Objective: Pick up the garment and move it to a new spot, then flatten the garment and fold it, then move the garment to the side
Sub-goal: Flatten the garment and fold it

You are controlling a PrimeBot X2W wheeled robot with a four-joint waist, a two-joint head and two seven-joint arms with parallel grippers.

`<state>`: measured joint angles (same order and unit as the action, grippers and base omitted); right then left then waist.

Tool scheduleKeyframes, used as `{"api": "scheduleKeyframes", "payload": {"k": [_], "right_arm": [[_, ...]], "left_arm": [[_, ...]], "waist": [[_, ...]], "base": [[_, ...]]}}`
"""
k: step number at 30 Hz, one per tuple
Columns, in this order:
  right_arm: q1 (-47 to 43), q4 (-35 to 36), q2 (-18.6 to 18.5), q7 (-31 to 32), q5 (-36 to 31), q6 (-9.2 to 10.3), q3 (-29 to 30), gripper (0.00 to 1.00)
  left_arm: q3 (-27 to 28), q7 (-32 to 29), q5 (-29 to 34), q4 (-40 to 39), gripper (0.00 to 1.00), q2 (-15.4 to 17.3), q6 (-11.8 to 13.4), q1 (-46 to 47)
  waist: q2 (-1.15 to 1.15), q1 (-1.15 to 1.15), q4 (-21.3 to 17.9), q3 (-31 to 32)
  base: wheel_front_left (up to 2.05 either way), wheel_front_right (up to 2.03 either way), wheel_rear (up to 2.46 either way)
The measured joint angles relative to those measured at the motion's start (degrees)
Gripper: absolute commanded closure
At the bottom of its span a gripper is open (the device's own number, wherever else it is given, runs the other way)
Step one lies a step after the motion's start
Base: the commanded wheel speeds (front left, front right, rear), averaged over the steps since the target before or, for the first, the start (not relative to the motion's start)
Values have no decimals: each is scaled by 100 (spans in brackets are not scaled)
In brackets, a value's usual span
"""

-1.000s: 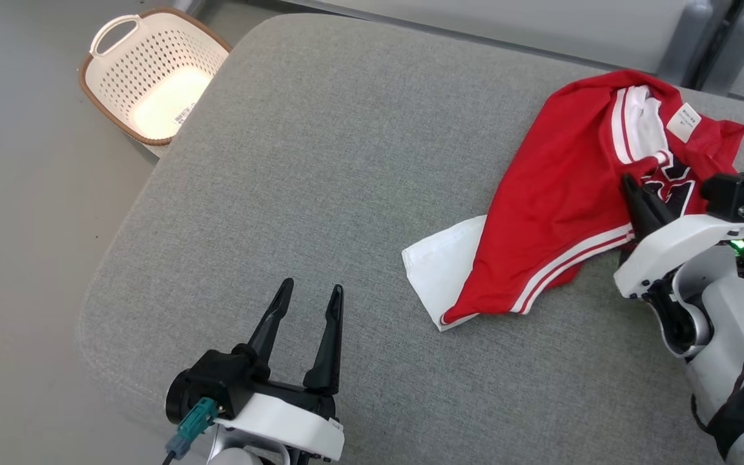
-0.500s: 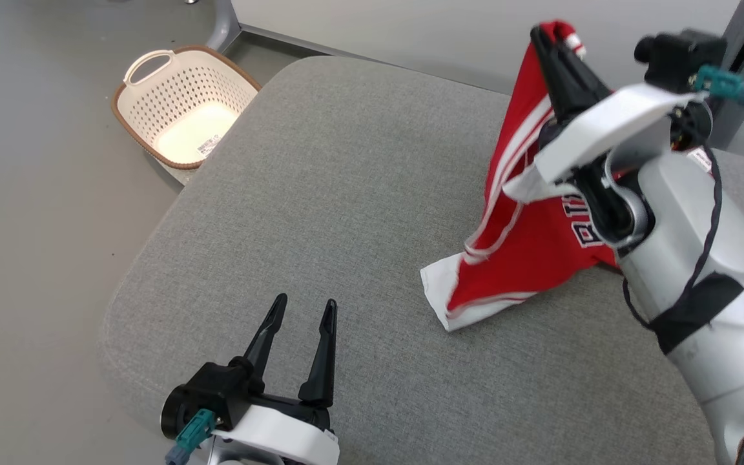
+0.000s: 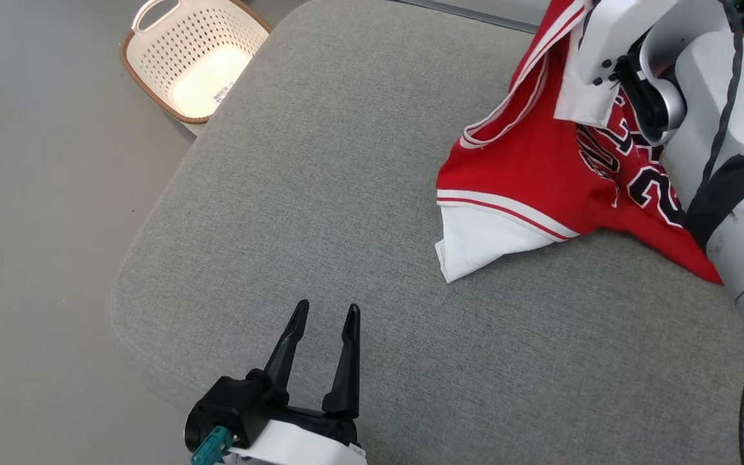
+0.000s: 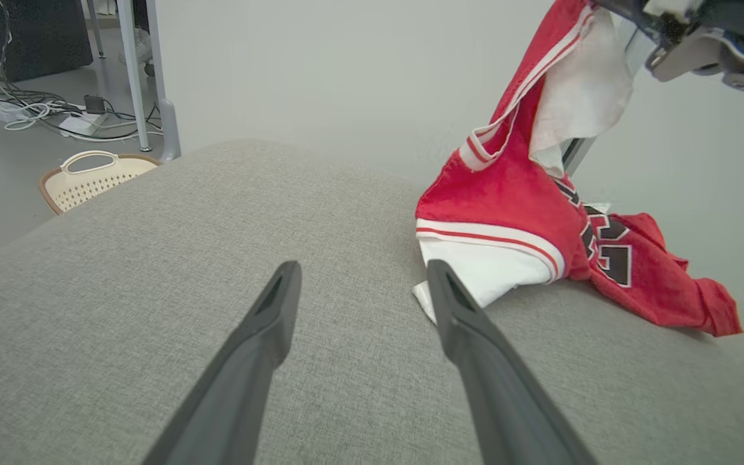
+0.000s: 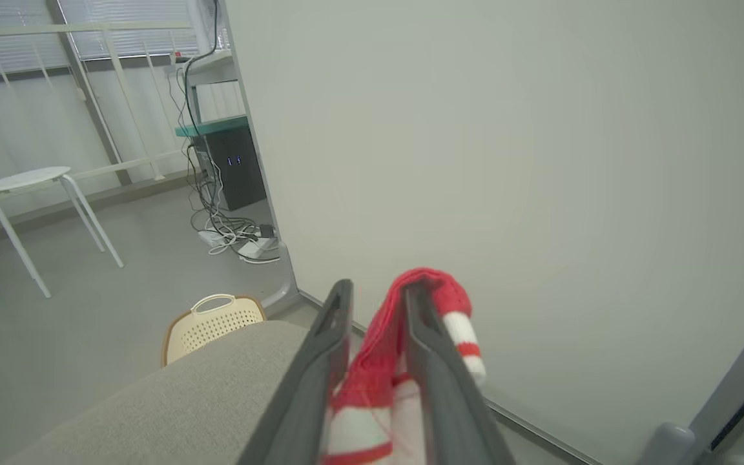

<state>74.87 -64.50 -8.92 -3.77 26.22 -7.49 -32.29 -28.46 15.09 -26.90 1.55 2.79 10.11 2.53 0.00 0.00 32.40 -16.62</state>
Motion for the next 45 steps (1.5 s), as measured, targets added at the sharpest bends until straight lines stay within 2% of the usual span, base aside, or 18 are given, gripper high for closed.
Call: {"api": "scheduleKeyframes", "payload": {"k": [8,11,17,21,27,30,34,39,45], "right_arm": [[-3,-499,57,177,0,-1,-285,0],[-252,-489,-55,271,96,-1,-505,0],[-701,-278,-375,-170,501,0,-546,0],[-1057,-23,-382,-558,789,-4,-563,0],[-1898,456,-682,-1060,974,0,-517,0],[-2374,842,-871,-1110,1015,-2,-213,0],[-3257,1780,-1077,-1120,764,0,633,0],[-4672,2914,-851,-1118,30,0,1613,0],[-6080,4128,-292,-1120,-762,0,2515,0]], "left_arm": [[-108,0,-53,65,0,2,-1,177],[-135,0,-43,187,0,1,-82,286],[-79,0,34,510,0,-1,-305,482],[183,0,143,638,0,1,-393,508],[500,0,224,691,0,-2,-513,520],[598,0,276,703,0,3,-564,509],[754,0,279,700,0,-4,-603,473],[892,0,268,710,0,0,-630,341],[943,0,40,805,0,-4,-701,198]], "waist": [[0,0,-29,65],[0,0,-61,182],[0,0,-181,544],[0,0,-494,739],[0,0,-1041,1046],[0,0,-1325,1160],[0,0,-1682,1292],[0,0,-2070,1426],[0,0,-2324,1590]], "base": [[0,0,0],[0,0,0],[0,0,0],[0,0,0],[0,0,0],[0,0,0],[0,0,0],[0,0,0],[0,0,0]]}}
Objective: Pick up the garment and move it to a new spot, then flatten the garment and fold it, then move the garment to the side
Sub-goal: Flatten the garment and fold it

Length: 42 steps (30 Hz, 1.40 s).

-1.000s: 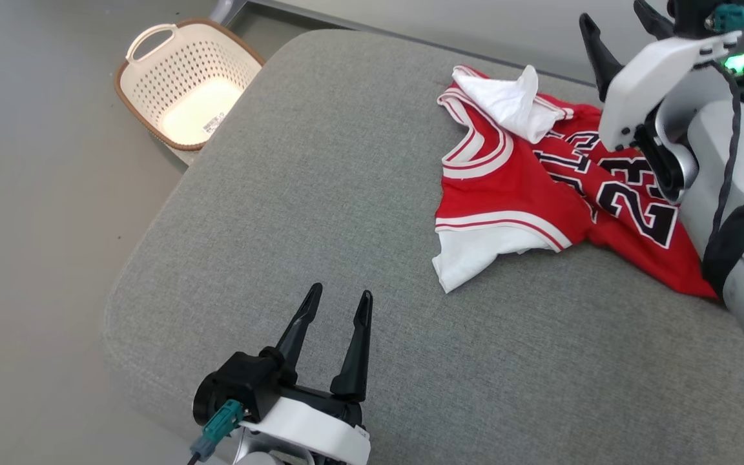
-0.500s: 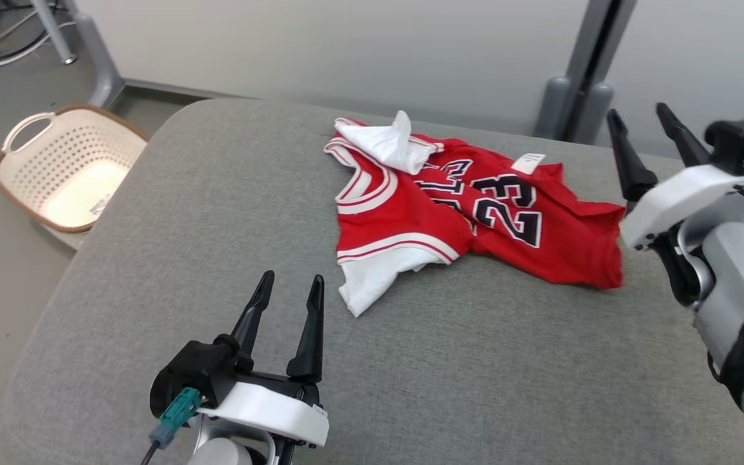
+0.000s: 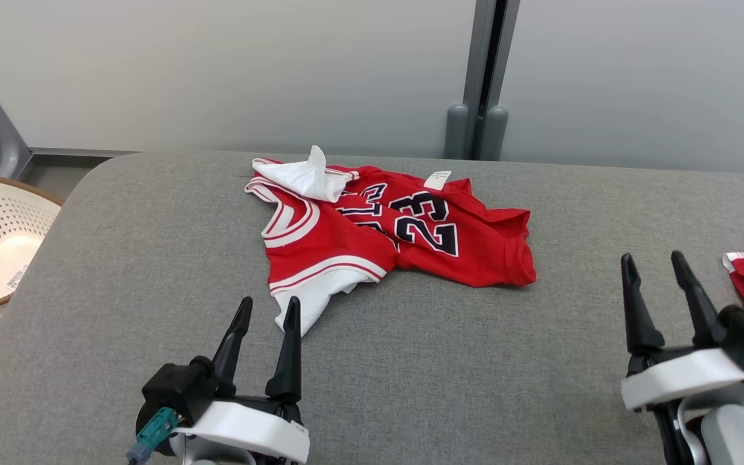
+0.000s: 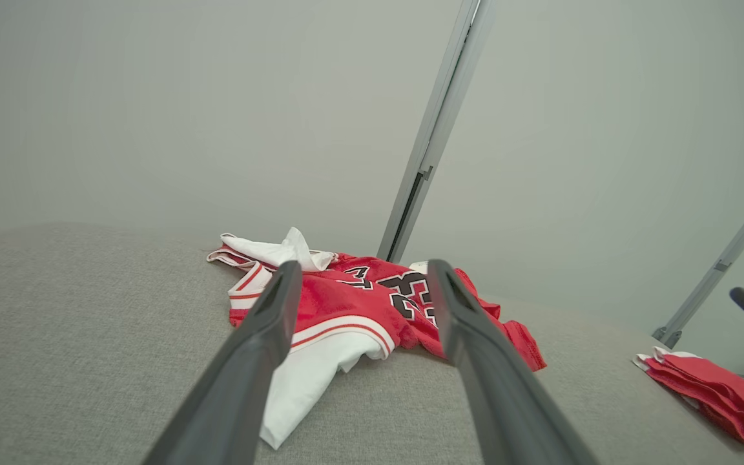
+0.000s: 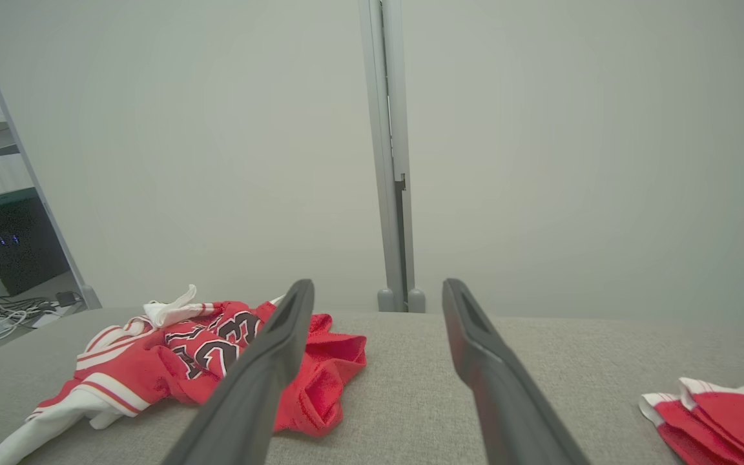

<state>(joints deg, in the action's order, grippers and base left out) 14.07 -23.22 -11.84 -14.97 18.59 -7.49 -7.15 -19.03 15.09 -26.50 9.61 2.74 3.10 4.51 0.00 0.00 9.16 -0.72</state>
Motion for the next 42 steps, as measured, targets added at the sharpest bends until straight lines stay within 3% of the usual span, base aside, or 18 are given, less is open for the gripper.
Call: {"api": "scheduleKeyframes", "payload": {"k": [6,15,26,42], "right_arm": [[-797,604,335,-1,-509,0,300,0],[-747,638,414,88,-1203,-1,417,0],[162,-486,245,644,-1920,-1,336,0],[1169,-1907,-12,441,-2425,-1,495,0]], "left_arm": [[59,0,-124,68,0,8,-42,-136],[-110,0,-148,88,0,4,-52,-125],[-532,0,-252,46,0,3,88,130],[-832,0,-430,-129,0,5,326,396]], "waist": [[0,0,-107,88],[0,0,19,-97],[0,0,508,-649],[0,0,1229,-1347]], "base": [[0,0,0],[0,0,0],[0,0,0],[0,0,0]]}}
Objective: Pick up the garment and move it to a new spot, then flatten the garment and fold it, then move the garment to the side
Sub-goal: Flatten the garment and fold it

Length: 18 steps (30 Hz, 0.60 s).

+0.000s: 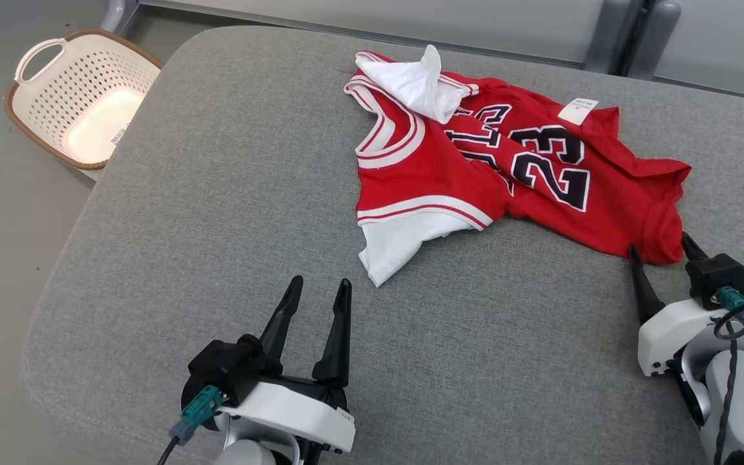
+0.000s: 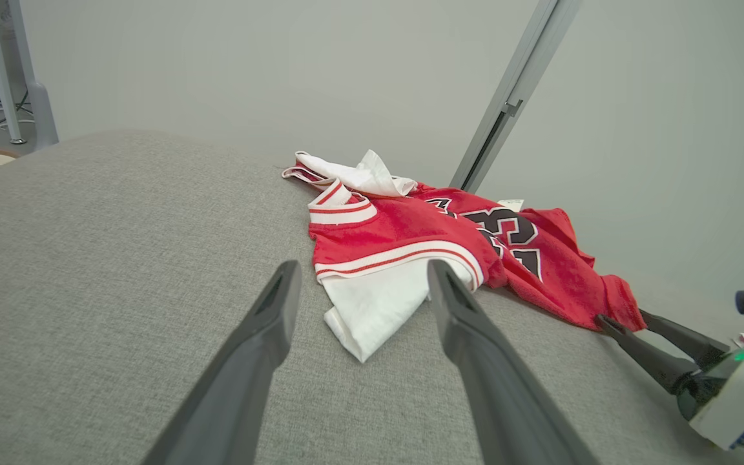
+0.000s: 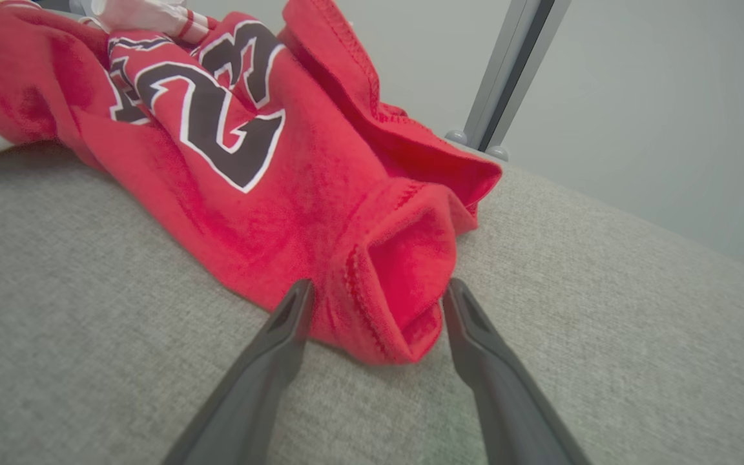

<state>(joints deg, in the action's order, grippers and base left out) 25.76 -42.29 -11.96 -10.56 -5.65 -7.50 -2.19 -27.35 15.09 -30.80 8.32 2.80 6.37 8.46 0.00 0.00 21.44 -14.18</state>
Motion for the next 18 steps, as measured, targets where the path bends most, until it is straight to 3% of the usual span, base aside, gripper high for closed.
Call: {"api": "scheduleKeyframes", "payload": {"k": [7,8,9,18], "right_arm": [[94,-328,4,-182,-224,0,0,2],[115,-366,10,-211,-231,0,41,22],[140,-403,22,-233,-224,0,81,100],[254,-446,134,-409,68,0,138,100]], "left_arm": [[-9,0,-14,19,0,0,25,25],[-9,0,-14,24,0,-1,25,27],[-9,0,-14,31,0,-1,25,27],[113,0,14,137,0,-1,-22,29]], "waist": [[0,0,-59,31],[0,0,-82,44],[0,0,-108,60],[0,0,-416,294]], "base": [[0,0,0],[0,0,0],[0,0,0],[0,0,0]]}}
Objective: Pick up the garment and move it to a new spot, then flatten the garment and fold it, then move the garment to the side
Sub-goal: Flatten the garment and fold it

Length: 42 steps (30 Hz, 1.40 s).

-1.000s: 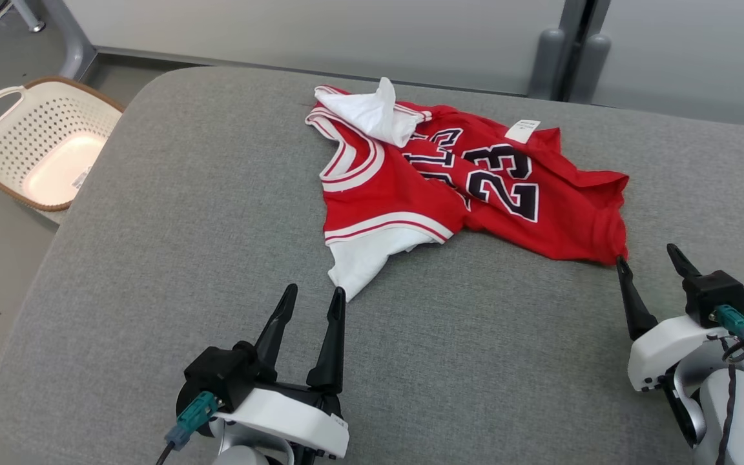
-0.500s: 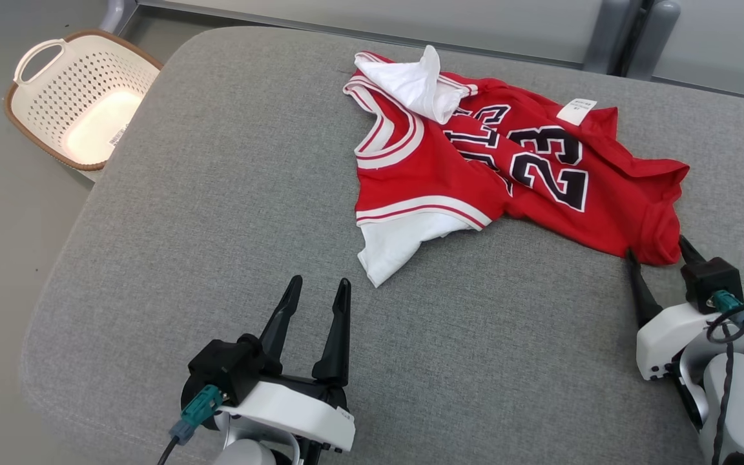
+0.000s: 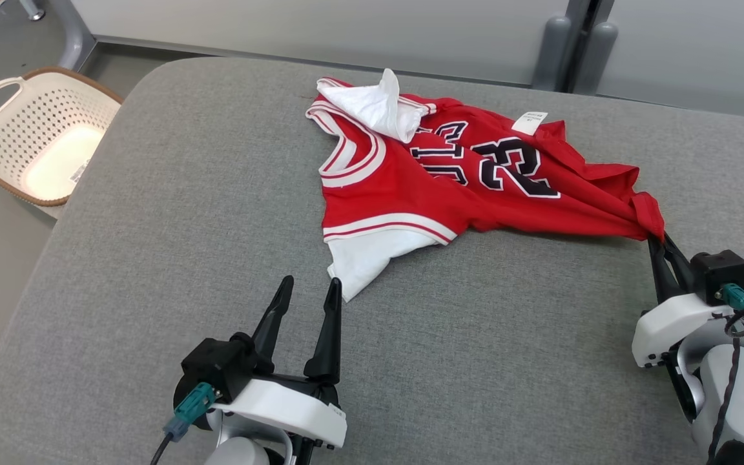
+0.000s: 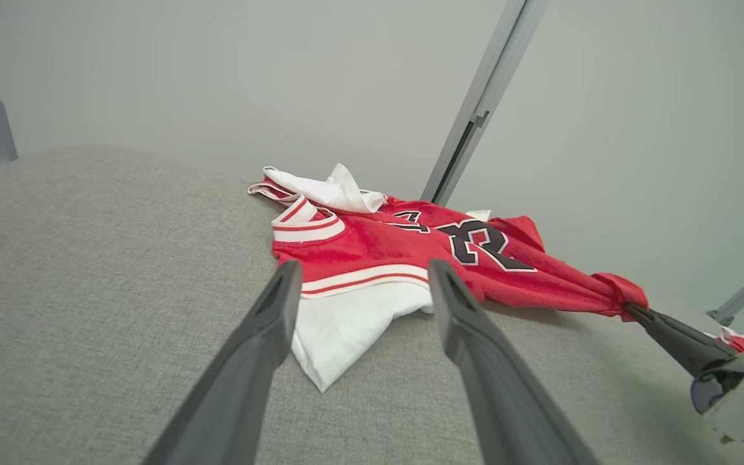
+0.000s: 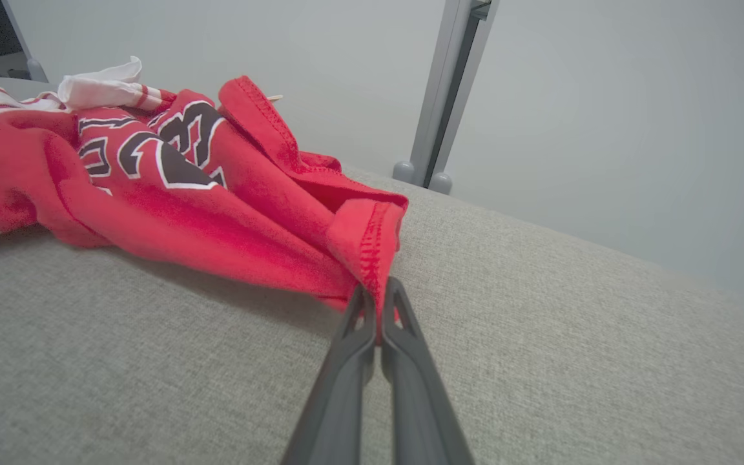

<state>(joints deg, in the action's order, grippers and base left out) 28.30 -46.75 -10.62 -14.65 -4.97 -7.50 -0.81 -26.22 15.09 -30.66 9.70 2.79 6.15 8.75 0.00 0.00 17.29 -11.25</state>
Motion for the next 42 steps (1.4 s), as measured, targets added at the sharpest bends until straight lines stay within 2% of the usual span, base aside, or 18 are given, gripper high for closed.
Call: {"api": "scheduleKeyframes", "payload": {"k": [3,7,11,14,16,21,26,30,34,42], "right_arm": [[-38,88,11,-8,230,-1,-23,100],[-186,255,33,-23,893,-1,-16,100],[-357,557,-138,88,1584,0,-144,100],[-612,923,-254,602,2273,-1,-292,100],[-828,1195,-391,1163,2684,0,-390,100],[-1461,2238,-822,2304,3553,0,-702,100],[-1601,2850,-1059,2697,3964,0,-434,100],[-1332,2765,-990,2897,4235,1,-200,100],[-888,2326,-1045,3065,4248,1,-146,100],[-99,940,-1269,2999,3761,0,-165,100]], "left_arm": [[53,0,33,34,0,0,-12,-4],[178,0,77,96,0,0,-63,-65],[283,0,107,149,0,0,-132,-166],[346,0,130,155,0,-2,-163,-204],[366,0,140,158,0,0,-182,-247],[367,0,142,143,0,-2,-212,-254],[316,0,143,136,0,0,-223,-244],[208,0,142,122,0,0,-213,-149],[92,0,141,116,0,-3,-194,-62],[-77,0,111,88,0,0,-121,35]], "waist": [[0,0,-115,110],[0,0,-302,272],[0,0,-512,445],[0,0,-665,569],[0,0,-755,640],[0,0,-864,687],[0,0,-818,547],[0,0,-719,391],[0,0,-550,245],[0,0,-134,19]], "base": [[0,0,0],[0,0,0],[0,0,0],[0,0,0],[0,0,0],[0,0,0],[0,0,0],[0,0,0],[0,0,0],[0,0,0]]}}
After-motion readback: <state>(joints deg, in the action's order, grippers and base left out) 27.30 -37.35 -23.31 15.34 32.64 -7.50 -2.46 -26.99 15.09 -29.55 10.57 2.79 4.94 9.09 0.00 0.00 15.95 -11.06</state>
